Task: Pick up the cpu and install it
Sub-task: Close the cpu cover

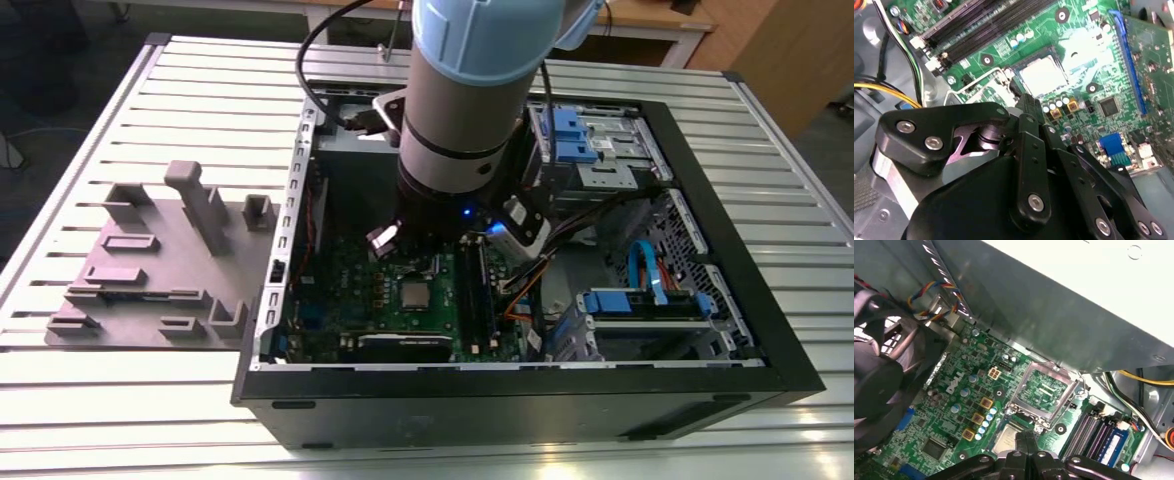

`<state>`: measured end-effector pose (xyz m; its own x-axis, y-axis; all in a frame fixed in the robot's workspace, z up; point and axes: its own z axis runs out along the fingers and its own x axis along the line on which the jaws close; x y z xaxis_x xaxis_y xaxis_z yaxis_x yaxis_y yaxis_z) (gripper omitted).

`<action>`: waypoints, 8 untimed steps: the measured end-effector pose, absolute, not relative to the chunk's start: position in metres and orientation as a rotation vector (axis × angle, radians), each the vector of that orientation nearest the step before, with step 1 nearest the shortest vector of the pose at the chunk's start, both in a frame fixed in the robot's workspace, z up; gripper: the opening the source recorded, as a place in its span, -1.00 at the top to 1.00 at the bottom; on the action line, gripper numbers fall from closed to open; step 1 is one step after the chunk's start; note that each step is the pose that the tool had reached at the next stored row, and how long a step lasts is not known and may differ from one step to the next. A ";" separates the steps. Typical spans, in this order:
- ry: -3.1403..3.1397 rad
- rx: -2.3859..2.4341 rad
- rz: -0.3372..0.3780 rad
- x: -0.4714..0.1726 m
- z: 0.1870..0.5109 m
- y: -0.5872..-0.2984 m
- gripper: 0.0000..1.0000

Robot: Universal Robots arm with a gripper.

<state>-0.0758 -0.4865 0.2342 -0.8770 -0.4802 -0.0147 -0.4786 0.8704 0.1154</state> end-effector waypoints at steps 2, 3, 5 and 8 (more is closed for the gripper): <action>-3.024 0.776 -0.181 -0.073 0.234 -0.485 0.79; -3.024 0.776 -0.181 -0.071 0.234 -0.484 0.79; -3.023 0.778 -0.181 -0.070 0.233 -0.483 0.79; -3.010 0.820 -0.180 -0.070 0.233 -0.482 0.79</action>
